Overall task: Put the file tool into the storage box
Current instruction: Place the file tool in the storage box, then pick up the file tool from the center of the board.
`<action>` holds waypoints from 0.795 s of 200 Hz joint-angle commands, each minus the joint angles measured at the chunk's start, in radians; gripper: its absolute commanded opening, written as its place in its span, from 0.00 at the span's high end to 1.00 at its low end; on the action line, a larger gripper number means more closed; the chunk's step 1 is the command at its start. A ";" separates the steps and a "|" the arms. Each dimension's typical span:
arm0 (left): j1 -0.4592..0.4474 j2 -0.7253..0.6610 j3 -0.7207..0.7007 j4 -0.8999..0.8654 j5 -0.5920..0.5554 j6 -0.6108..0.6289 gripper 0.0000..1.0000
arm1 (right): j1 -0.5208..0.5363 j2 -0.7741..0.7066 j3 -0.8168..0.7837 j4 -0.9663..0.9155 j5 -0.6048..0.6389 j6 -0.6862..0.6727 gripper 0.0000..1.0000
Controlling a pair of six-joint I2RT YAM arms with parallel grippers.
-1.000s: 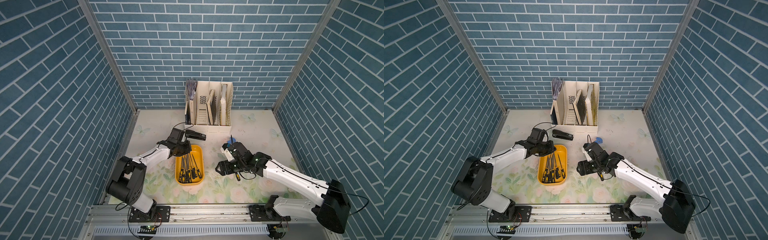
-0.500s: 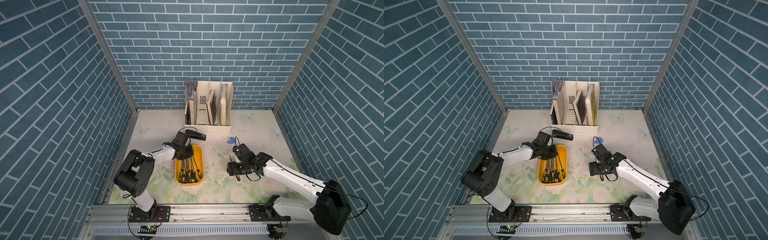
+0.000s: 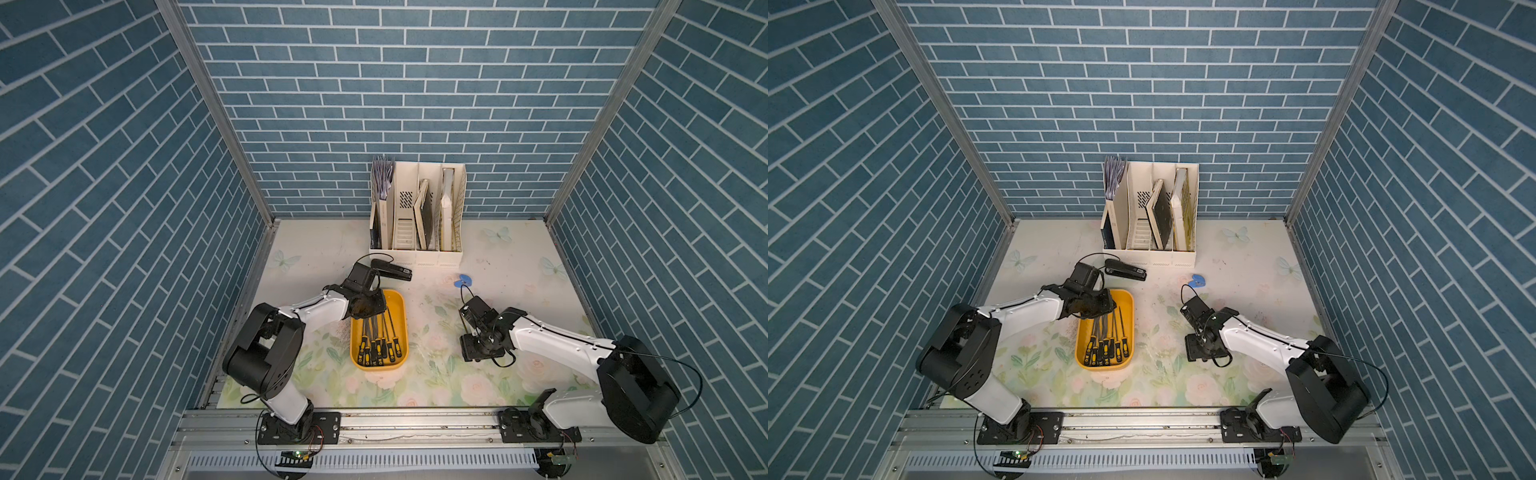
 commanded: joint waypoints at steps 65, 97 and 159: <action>-0.004 -0.203 0.092 -0.082 0.022 -0.016 0.64 | 0.004 0.024 -0.052 0.060 -0.008 -0.037 0.72; -0.012 -0.249 0.084 -0.041 0.070 -0.058 0.57 | 0.034 -0.052 -0.023 0.021 -0.007 -0.035 0.80; -0.134 -0.237 0.031 0.104 0.055 -0.212 0.46 | 0.144 -0.203 0.065 0.018 -0.078 0.027 0.82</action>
